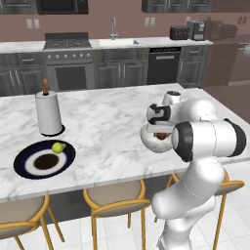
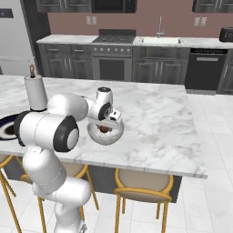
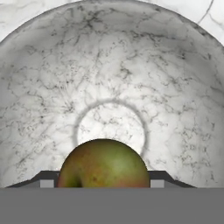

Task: Take the fruits from the plate on the dining counter and place two fruits in each bowl.

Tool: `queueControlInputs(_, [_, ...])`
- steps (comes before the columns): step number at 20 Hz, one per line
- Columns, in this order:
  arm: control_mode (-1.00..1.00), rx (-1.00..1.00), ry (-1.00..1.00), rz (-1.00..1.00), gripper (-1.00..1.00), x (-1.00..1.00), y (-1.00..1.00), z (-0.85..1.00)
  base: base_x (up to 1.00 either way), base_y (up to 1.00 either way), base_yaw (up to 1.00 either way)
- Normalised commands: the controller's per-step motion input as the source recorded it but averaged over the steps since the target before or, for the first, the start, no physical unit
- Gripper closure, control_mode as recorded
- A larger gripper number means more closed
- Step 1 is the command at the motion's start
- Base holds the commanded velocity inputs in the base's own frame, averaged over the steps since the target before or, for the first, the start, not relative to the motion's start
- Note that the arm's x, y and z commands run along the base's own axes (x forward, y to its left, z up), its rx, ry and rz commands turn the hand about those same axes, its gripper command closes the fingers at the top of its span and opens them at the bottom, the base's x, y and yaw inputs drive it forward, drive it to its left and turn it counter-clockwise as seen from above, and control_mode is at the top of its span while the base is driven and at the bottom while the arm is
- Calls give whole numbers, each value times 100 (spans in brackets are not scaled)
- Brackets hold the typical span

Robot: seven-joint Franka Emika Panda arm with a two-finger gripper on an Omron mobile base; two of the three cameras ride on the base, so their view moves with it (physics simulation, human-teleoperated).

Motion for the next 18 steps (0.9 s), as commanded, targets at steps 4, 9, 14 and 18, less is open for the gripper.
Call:
queueControlInputs(4, [-100, 0, 0, 0, 100, 0, 8, -21, 0, 0, 0])
queueControlInputs(9, [-100, 0, 0, 0, -100, 0, 5, -5, 0, 0, 0])
queueControlInputs(14, [-100, 0, 0, 0, -100, 0, 0, 0, 0, 0, 0])
queueControlInputs(18, [-100, 0, 0, 0, -100, 0, 0, 0, 0, 0, 0])
